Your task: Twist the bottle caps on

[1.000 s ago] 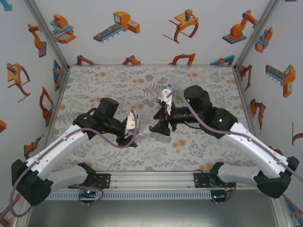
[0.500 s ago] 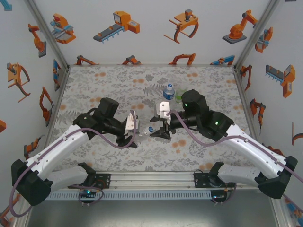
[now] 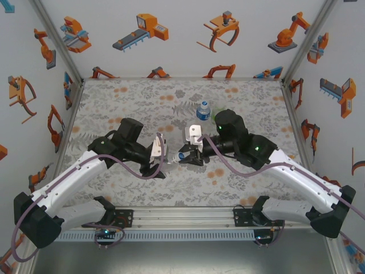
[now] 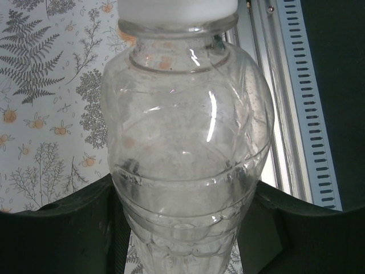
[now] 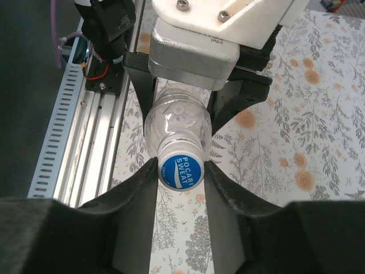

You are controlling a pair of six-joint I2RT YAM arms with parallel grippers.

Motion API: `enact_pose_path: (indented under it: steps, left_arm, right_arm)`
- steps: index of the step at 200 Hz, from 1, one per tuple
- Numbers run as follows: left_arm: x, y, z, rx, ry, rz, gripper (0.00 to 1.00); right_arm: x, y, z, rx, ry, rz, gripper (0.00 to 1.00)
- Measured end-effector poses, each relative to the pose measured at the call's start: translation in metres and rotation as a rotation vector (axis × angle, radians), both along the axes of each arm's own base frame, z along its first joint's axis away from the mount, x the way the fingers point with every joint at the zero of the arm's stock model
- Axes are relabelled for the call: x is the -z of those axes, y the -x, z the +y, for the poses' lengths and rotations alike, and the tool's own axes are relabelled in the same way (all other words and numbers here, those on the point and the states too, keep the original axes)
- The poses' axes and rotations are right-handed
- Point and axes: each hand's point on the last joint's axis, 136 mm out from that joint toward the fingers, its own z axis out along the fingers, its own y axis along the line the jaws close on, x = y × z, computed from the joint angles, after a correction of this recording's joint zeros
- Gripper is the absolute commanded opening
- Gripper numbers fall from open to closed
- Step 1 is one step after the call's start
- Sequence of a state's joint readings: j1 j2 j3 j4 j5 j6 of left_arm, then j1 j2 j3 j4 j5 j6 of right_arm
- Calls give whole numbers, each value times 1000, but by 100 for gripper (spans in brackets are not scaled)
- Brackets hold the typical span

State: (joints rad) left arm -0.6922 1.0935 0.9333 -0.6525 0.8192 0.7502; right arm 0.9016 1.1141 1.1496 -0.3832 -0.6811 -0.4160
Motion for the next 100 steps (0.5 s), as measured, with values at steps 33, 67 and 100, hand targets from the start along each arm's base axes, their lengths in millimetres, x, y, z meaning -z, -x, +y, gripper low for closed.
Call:
enact_pose_path:
  steps: [33,67,100]
  left_arm:
    - [1,1,1,1,-6,7,0]
    - [3,3,2,2,-15,14,0]
    - [5,3,5,-10,-34,17,0]
  right_arm:
    - [1,-1,0,10,4,27,16]
    - [3,-4,3,53,13,127,4]
    - [8,-14,4,173,15,308,0]
